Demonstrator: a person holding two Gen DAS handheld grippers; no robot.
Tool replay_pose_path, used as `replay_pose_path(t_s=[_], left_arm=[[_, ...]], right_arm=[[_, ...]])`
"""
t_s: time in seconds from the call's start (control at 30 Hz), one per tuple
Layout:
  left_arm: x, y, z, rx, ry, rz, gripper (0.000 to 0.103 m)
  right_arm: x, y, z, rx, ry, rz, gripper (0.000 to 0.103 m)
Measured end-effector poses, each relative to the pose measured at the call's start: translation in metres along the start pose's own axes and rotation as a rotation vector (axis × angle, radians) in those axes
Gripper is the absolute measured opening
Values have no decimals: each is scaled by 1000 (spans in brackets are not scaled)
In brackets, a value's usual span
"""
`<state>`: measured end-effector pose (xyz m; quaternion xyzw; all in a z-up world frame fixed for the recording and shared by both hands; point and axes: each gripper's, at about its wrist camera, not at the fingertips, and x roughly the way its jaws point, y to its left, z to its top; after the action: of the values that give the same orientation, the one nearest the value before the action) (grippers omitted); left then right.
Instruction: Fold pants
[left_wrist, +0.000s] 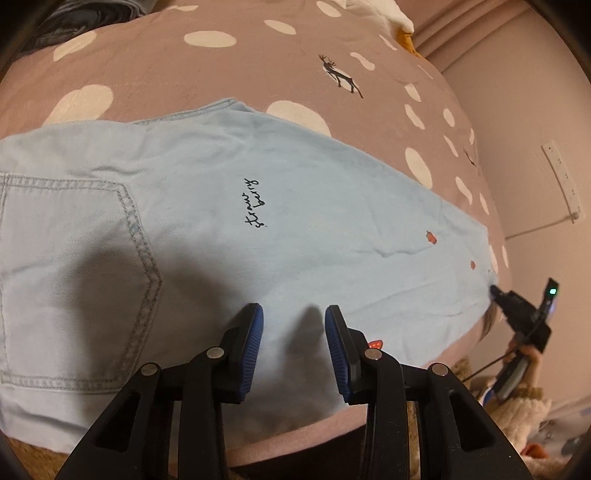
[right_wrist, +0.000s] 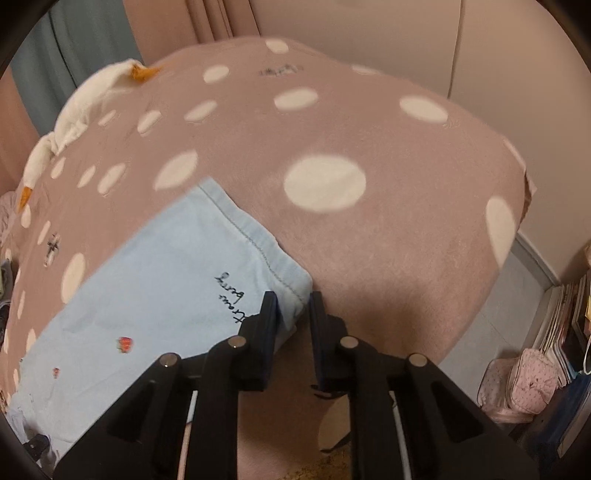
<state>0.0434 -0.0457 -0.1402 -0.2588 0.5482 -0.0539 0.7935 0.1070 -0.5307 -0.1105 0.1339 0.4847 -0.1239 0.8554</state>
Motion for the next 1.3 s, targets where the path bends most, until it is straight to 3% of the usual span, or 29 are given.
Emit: replay_pose_path(t_s=[0.1,0.17,0.23,0.33,0.43,0.5,0.57,0.6,0.67,0.7,0.73,0.83,0.97,1.17,1.3], left_arm=[[-1,-5,-2,8,2,18,36],[-2,-10,1,3,4,27,36],[-5,-13,1,3,-2,37,36],[-12,-18,1,13,-26,61,48],[-21,-22,2,22,-56,60,62],[-28,-24,3,33,-81,56,65],[-36,-23,3,42,-103,59,67],[-39,-24,3,47,-119,63,68],[-43,-22,3,50,-135,70,68],[-45,-20,2,48,-139,72,68],[-46,-18,2,44,-141,76,68],[-53,-11,-1,36,-158,85,68],[-64,1,-3,16,-190,122,68],[-85,20,-3,-31,-253,149,68],[-94,35,-3,-68,-279,161,68]], right_arm=[[-4,-2,-2,4,-22,10,21],[-12,-9,-2,48,-13,13,30],[-26,-16,-6,73,-32,29,51],[-38,-21,-16,93,-45,81,66],[-29,-22,-26,137,-8,215,69],[-18,-21,-29,167,8,242,69],[-12,-17,-26,182,-43,239,69],[-11,-16,-25,199,-52,241,67],[-7,-17,-18,245,-69,249,45],[-4,-17,-14,262,-60,242,14],[-3,-17,-12,283,-52,234,10],[-28,-10,-6,280,-124,236,8],[-85,28,6,175,-256,290,8],[-159,123,2,-106,-356,502,8],[-182,199,-31,-323,-288,694,8]])
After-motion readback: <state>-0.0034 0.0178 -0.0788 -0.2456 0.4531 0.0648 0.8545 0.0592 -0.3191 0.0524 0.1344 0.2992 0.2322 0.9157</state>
